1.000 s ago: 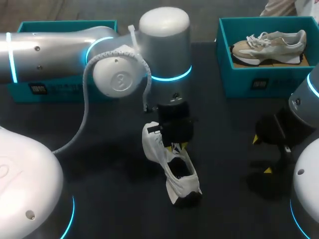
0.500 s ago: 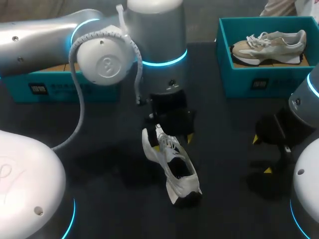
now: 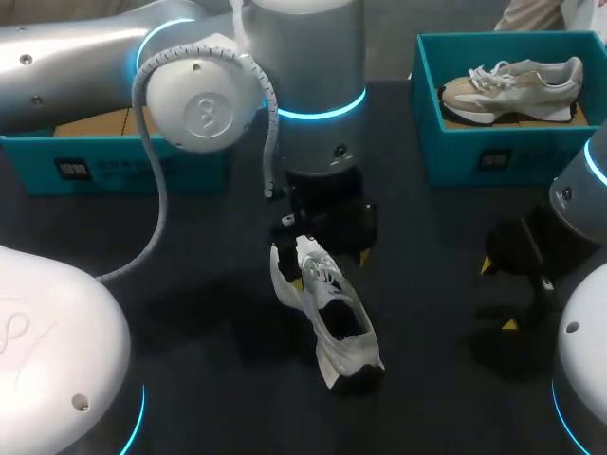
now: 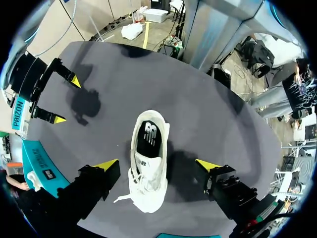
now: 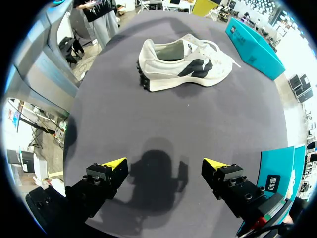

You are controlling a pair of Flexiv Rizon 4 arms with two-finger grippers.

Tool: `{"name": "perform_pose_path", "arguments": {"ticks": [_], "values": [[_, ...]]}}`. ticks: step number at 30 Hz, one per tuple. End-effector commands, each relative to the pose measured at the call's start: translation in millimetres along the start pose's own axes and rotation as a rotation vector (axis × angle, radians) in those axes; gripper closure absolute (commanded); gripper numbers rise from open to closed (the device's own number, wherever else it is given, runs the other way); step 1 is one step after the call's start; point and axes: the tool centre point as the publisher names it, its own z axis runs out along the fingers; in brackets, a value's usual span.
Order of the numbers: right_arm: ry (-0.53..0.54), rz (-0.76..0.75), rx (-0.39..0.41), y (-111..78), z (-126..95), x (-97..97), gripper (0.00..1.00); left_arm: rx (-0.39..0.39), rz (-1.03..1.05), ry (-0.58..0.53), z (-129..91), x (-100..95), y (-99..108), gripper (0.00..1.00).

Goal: Take the shoe out of the shoebox, open the shoe tongue, remove and reinsert the insole, then place the shoe into the shoebox

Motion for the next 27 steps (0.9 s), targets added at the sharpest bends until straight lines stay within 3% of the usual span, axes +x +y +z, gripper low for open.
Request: {"name": "perform_pose_path", "arguments": {"ticks": [1, 3, 5, 11, 20, 22, 23, 27], "values": [[-0.002, 0.000, 0.003, 0.2, 0.3, 1.3, 0.00, -0.001, 0.000, 0.000, 0.4, 0.5, 0.1, 0.00], [-0.002, 0.000, 0.003, 0.2, 0.3, 1.3, 0.00, -0.044, -0.033, -0.019, 5.5, 3.0, -7.3, 0.00], [-0.002, 0.000, 0.003, 0.2, 0.3, 1.3, 0.00, 0.001, -0.082, -0.022, 7.7, 11.4, -15.9, 0.00], [-0.002, 0.000, 0.003, 0.2, 0.3, 1.3, 0.00, 0.012, -0.382, 0.003, 12.6, 24.5, -30.7, 0.00], [-0.002, 0.000, 0.003, 0.2, 0.3, 1.3, 0.00, 0.192, -0.706, -0.019, 20.3, 30.6, -37.8, 0.00], [-0.002, 0.000, 0.003, 0.2, 0.3, 1.3, 0.00, 0.137, -0.792, 0.001, 23.6, 29.9, -42.9, 0.00], [-0.002, 0.000, 0.003, 0.2, 0.3, 1.3, 0.00, 0.000, -0.834, -0.002, 22.2, 30.4, -46.6, 0.00], [-0.002, 0.000, 0.003, 0.2, 0.3, 1.3, 0.00, 0.000, -0.834, -0.002, 22.2, 30.4, -46.6, 0.00]]}}
